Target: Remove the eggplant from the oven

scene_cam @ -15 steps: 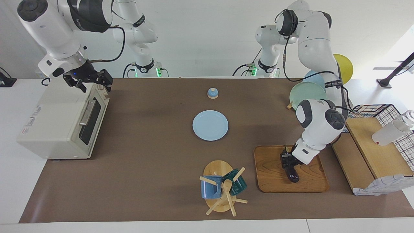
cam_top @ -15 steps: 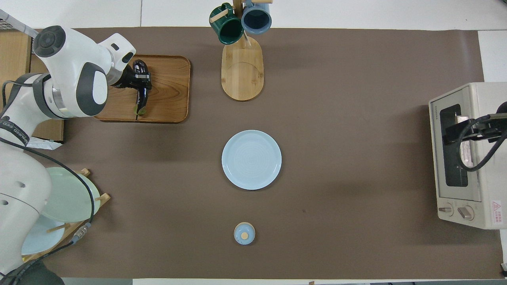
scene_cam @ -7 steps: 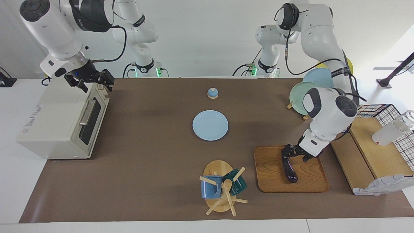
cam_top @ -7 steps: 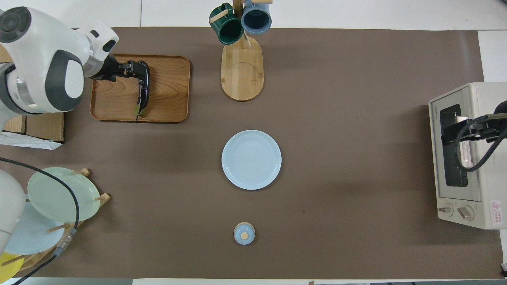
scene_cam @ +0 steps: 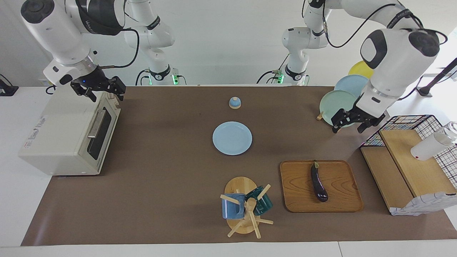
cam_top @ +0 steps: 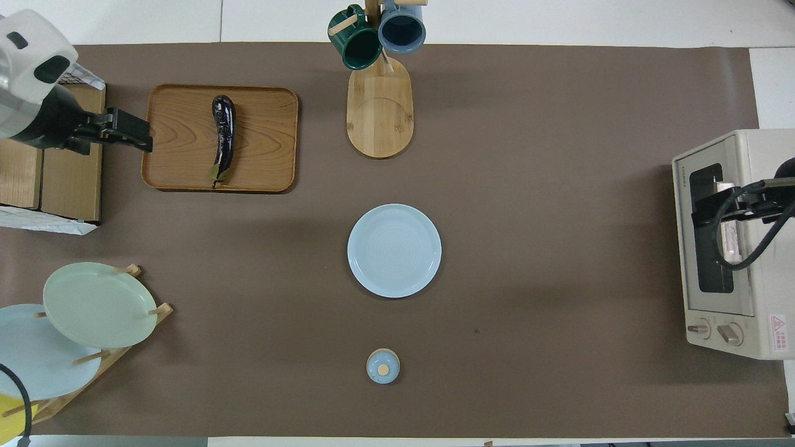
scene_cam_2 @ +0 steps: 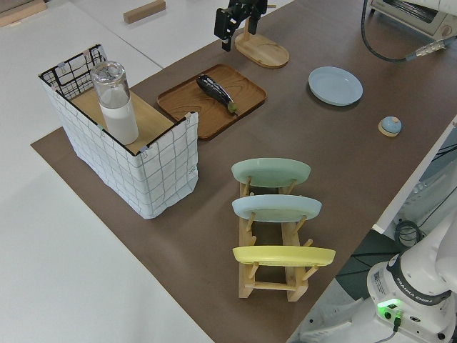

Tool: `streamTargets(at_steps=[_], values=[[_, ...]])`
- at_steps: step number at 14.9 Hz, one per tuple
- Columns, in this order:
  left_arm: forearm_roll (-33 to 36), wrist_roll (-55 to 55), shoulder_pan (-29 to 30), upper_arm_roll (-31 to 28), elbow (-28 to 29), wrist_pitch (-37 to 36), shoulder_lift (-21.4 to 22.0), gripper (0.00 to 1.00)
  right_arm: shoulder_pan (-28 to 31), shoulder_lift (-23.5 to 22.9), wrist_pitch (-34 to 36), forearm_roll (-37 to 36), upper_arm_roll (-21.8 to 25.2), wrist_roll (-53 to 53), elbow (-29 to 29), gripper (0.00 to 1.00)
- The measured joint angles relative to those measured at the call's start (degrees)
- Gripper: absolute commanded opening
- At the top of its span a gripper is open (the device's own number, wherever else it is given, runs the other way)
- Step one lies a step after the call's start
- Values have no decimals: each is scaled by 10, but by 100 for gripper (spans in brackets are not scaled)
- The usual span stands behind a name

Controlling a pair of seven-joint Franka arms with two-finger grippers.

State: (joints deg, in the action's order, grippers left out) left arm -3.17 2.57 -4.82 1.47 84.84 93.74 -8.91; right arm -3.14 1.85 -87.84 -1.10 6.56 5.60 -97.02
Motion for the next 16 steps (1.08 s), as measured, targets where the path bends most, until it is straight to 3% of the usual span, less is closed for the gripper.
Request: streamTargets(at_steps=[4,10,16], values=[[1,19,-2,4,22,-72,57,100,-2,0,0,0,0,0,0,100],[1,34,-2,8,113,-63,92,100,-2,0,-1,0,0,0,2,100],[1,37,0,20,100,-69,99,100,0,0,-1,0,1,0,2,100]])
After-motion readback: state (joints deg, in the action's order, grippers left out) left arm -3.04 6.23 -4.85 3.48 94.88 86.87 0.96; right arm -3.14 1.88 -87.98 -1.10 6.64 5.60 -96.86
